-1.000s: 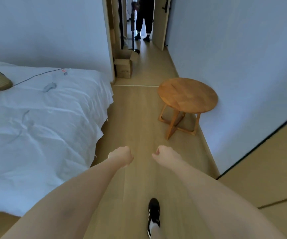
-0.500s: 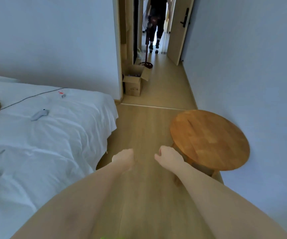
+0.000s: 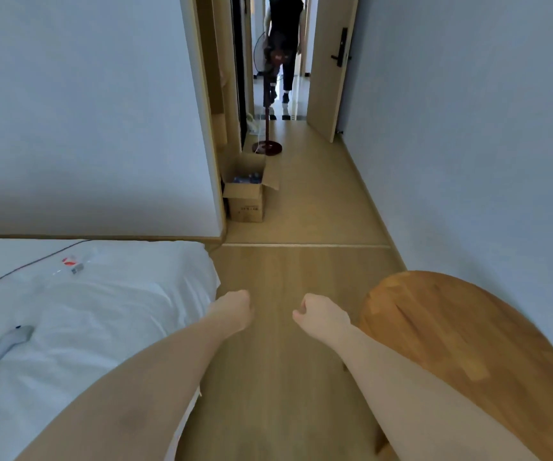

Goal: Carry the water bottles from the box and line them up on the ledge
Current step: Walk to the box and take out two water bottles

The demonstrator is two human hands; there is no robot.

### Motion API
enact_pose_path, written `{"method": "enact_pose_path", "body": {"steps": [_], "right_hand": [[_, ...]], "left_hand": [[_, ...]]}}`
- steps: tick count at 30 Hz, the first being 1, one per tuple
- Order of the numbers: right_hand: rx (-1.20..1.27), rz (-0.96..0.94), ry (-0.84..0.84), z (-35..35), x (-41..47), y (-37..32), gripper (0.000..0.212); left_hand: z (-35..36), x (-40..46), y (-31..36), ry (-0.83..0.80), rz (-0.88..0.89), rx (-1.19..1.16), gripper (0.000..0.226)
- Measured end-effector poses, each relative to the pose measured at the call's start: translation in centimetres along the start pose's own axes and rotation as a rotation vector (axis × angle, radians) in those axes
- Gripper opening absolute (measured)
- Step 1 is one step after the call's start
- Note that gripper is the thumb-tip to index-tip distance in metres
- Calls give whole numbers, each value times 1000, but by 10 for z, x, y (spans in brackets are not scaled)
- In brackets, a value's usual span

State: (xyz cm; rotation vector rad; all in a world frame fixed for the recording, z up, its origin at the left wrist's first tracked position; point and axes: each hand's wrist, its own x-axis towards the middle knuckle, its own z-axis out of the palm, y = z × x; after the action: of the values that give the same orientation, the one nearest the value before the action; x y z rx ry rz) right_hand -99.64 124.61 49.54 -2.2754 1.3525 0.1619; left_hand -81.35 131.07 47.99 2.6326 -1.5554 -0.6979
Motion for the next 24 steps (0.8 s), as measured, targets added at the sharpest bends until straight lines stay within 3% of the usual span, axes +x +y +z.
{"method": "enact_pose_path", "body": {"steps": [8, 24], "right_hand": [[18, 107, -8, -52, 150, 4, 41], [-56, 69, -62, -191, 513, 12, 34]], "left_hand": [[-57, 156, 23, -30, 98, 21, 24], [-188, 489, 76, -37, -5, 45, 27]]}}
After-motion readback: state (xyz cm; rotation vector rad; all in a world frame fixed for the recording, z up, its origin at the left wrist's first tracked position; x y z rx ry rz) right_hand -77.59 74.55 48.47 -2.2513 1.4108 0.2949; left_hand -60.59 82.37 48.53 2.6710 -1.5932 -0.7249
